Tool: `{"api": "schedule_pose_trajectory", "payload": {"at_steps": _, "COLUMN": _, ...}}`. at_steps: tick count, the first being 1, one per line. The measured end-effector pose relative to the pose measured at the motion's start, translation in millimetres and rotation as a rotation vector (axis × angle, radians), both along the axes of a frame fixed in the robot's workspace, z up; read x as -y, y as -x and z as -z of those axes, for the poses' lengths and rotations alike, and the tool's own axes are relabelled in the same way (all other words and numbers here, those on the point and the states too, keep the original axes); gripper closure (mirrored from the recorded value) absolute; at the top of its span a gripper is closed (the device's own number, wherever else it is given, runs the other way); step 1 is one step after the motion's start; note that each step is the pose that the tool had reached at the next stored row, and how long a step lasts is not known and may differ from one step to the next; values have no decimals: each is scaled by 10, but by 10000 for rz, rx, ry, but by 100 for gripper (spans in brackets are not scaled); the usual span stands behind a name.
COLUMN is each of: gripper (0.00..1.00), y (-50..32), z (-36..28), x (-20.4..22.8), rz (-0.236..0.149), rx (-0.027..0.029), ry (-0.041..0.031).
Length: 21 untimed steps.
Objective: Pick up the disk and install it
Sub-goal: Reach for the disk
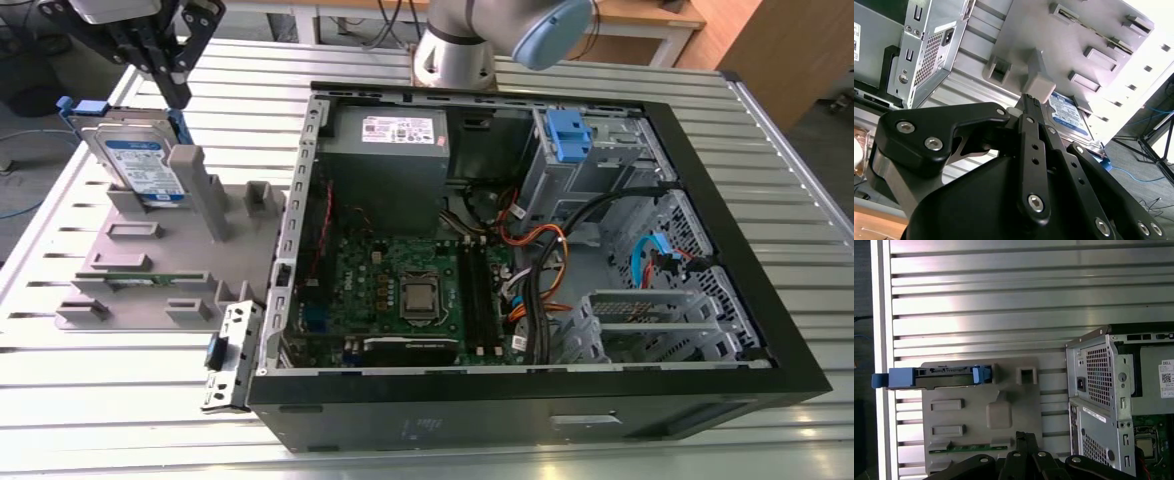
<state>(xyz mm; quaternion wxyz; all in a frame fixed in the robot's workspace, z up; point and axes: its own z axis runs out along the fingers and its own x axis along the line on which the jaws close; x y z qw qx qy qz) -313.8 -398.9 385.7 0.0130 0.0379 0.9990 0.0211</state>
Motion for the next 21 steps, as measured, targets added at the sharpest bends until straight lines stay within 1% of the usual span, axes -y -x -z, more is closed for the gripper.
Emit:
{"api": "schedule_pose_trajectory", "payload": {"at_steps": 5, "gripper": 89, "y": 54, "z": 18, "x": 0, "rz": -1, "rx": -1, "ry": 1}}
{"api": "schedule_pose_trajectory", "payload": {"at_steps": 11, "gripper": 89, "y": 139, "z": 57, "x": -7, "rz": -1, "rx": 1, "ry": 0}}
{"api": "schedule_pose_trajectory", "payload": {"at_steps": 15, "gripper": 89, "y": 182, "z": 81, "x": -13, "rz": -1, "rx": 0, "ry": 0}}
{"api": "schedule_pose_trajectory", "payload": {"at_steps": 18, "gripper": 89, "y": 222, "z": 95, "x": -32, "rz": -1, "rx": -1, "ry": 0}}
{"api": "schedule_pose_trajectory", "payload": {"at_steps": 21, "gripper": 89, "y": 254, "z": 108, "x": -67, "rz": -1, "rx": -1, "ry": 1}}
